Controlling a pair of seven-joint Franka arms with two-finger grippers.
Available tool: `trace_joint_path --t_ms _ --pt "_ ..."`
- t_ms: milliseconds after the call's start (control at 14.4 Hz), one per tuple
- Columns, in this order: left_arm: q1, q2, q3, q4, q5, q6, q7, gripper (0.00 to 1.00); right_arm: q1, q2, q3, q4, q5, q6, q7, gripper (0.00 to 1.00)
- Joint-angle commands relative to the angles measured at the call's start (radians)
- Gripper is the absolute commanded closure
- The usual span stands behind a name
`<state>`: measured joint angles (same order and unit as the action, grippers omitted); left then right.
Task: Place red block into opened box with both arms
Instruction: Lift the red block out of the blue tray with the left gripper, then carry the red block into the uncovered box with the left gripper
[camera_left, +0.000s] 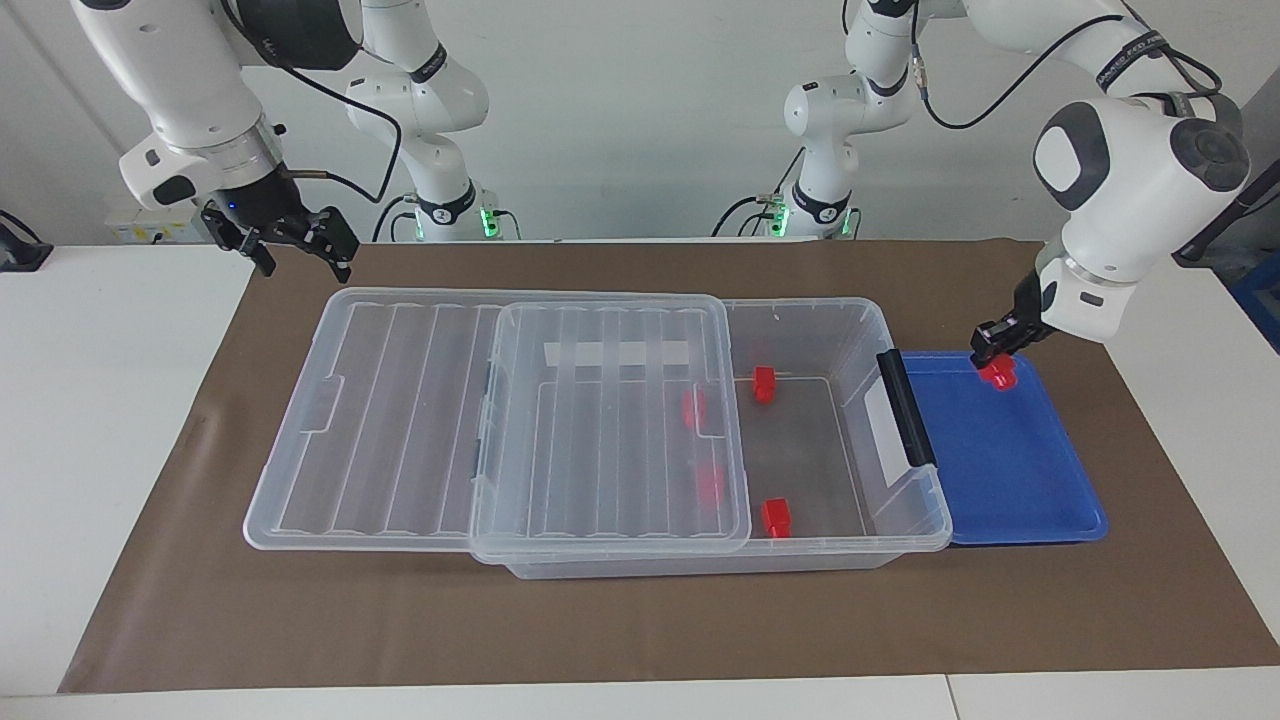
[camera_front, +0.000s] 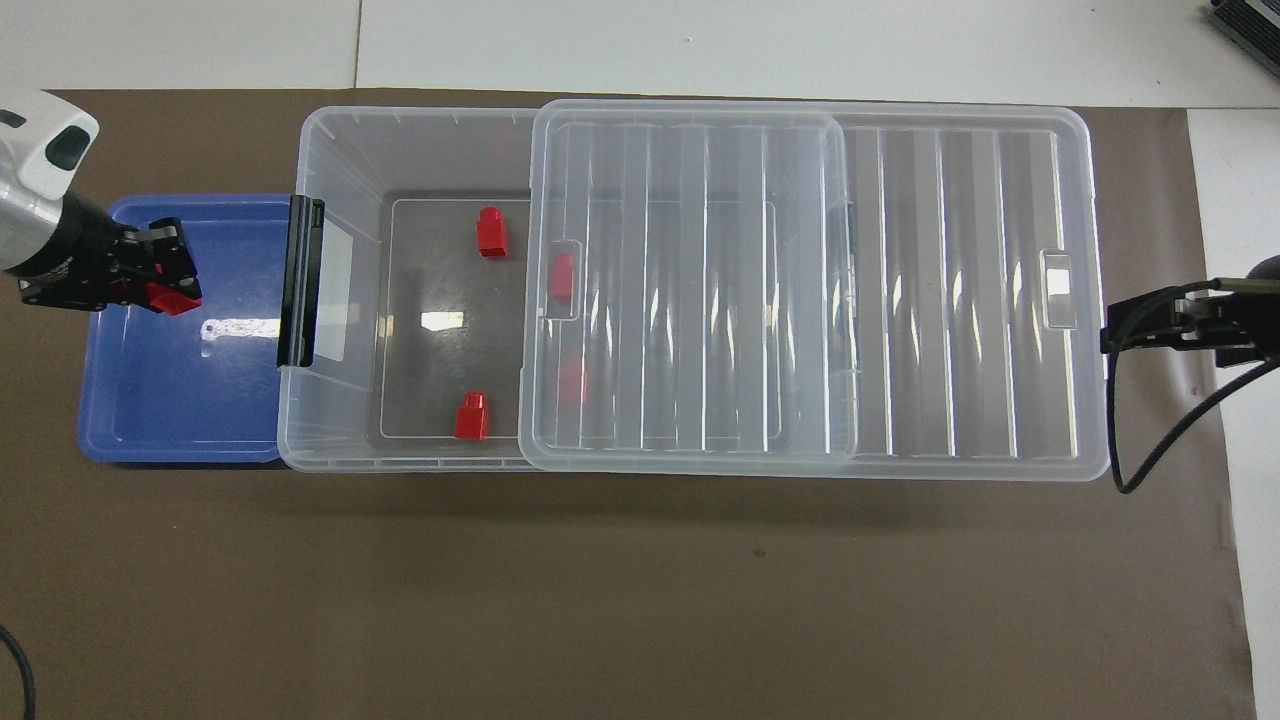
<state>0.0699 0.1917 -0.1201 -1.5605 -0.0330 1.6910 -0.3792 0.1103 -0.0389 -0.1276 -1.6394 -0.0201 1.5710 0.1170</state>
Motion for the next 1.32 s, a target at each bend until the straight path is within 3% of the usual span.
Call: trace_joint_path --t_ms 0,347,833,1041,1249 --pt "-0.056 0.014 0.008 0.031 -0.027 -0.007 -0.179 0.93 -0.011 -0.022 0.002 -0.023 0.012 0.009 -0.030 0.00" --pt "-0.128 -0.003 0.008 -0.033 -0.028 0.180 -0.342 0.93 -0.011 -0.022 -0.001 -0.025 0.012 0.010 -0.031 0.00" --pt "-0.259 -0.012 0.010 -0.231 -0.010 0.398 -0.369 0.93 -0.011 -0.022 -0.001 -0.026 0.012 0.010 -0.031 0.00" --pt "-0.326 0.044 0.010 -0.294 0.094 0.482 -0.376 0.93 -0.012 -0.022 -0.003 -0.026 0.012 0.010 -0.031 0.00" --pt "-0.331 0.106 0.010 -0.336 0.149 0.567 -0.382 0.93 -0.012 -0.022 -0.003 -0.026 0.012 0.010 -0.031 0.00"
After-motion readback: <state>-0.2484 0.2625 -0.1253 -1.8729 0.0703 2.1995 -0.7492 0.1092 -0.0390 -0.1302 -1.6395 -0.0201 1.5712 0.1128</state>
